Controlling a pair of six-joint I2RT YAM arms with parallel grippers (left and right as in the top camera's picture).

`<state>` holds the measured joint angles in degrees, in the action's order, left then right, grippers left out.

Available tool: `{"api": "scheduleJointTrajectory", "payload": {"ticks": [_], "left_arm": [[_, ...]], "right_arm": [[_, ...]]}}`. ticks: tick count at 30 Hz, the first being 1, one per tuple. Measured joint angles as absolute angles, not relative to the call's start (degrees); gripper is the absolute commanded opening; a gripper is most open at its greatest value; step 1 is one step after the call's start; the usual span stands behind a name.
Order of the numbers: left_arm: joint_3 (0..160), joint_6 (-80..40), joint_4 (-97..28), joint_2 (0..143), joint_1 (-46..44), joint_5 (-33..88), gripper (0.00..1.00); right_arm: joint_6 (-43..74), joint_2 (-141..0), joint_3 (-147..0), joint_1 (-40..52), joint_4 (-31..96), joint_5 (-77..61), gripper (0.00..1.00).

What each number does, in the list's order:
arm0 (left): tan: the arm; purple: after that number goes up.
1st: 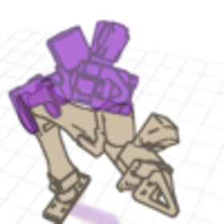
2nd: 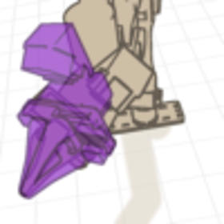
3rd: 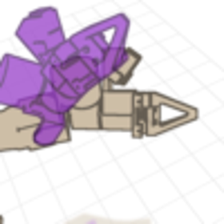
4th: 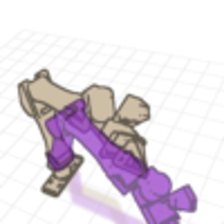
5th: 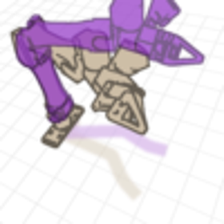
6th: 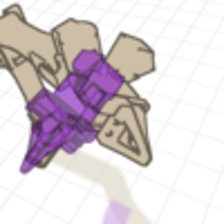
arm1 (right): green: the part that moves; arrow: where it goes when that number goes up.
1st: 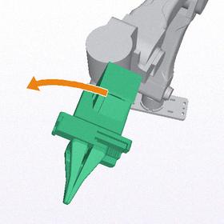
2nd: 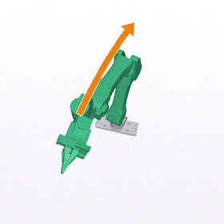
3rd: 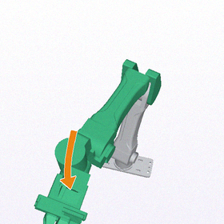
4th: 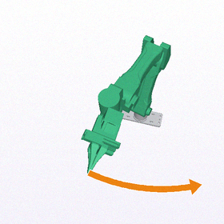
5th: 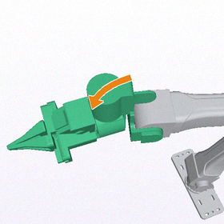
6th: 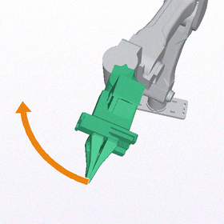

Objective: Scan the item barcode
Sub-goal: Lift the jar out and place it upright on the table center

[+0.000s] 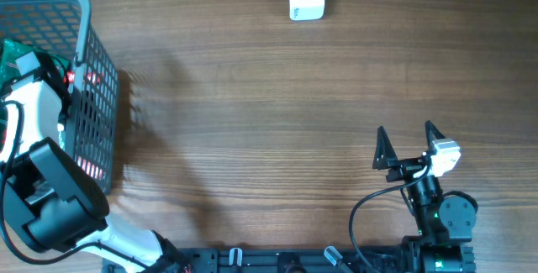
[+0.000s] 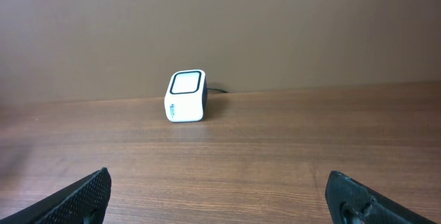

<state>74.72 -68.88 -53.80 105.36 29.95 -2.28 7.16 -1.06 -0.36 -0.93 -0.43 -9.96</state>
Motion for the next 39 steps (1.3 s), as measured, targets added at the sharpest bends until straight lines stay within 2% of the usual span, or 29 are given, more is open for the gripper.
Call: {"api": "scheduleJointTrajectory", "payload": {"ticks": [10, 18, 25, 31, 33, 39], "left_arm": [[78.65, -66.08, -61.8, 102.63, 29.95, -3.18, 0.47], [90.41, -63.2, -65.58, 83.96, 29.89, -5.34, 0.49], [91.94, -62.67, -64.38, 68.75, 28.1, -3.27, 0.47], [92.01, -62.59, -63.09, 64.1, 10.52, 1.69, 0.47], [92.05, -62.63, -64.03, 65.95, 1.19, 2.17, 0.46], [92.2, -66.59, -68.49, 77.54, -18.11, -0.91, 0.47]], "right_arm": [[7.16, -1.06, -0.36, -0.93, -0.43, -9.98, 1.0], [7.16, -1.06, -0.36, -0.93, -0.43, -9.96, 1.0], [7.16, -1.06, -0.36, -0.93, -0.43, -9.98, 1.0], [7.16, -1.06, -0.36, -0.93, -0.43, -9.96, 1.0], [7.16, -1.06, -0.36, -0.93, -0.43, -9.98, 0.99], [7.16, -1.06, -0.36, -0.91, -0.43, -9.93, 1.0]]}}
